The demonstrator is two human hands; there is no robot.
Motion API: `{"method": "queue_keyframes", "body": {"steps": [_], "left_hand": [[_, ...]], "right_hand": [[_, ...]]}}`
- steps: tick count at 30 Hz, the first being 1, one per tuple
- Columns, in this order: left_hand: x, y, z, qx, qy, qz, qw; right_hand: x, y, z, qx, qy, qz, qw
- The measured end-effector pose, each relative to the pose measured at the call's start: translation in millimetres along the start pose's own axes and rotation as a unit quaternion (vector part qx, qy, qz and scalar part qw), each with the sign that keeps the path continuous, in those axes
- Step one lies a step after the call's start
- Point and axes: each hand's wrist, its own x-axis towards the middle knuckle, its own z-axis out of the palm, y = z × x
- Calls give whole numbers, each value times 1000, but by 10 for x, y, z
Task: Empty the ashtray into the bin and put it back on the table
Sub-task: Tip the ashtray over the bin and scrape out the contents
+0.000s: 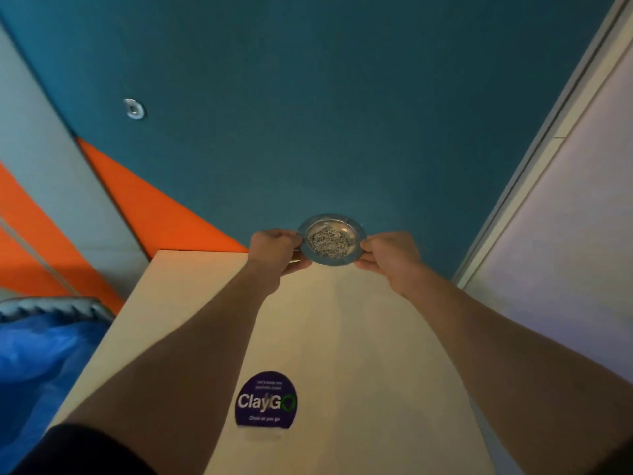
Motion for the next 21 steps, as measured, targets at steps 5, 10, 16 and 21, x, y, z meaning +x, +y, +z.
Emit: {"method": "queue_keyframes", "body": {"steps": [5,10,16,21], "left_hand": [[-197,113,-713,-23,29,11,999],[-338,217,-1438,-36,65,4,997],[-504,276,-2392,-56,111,7,992],[-619,261,-3021,-66,141,2,988]], "right_hand": [[-289,3,661,-12,-31,-6,999],[-585,29,1341,-15,-53,-14,998],[-967,110,2245,-21,-96,-13,995],[-1198,202,2837,-37,-124,-12,991]]}}
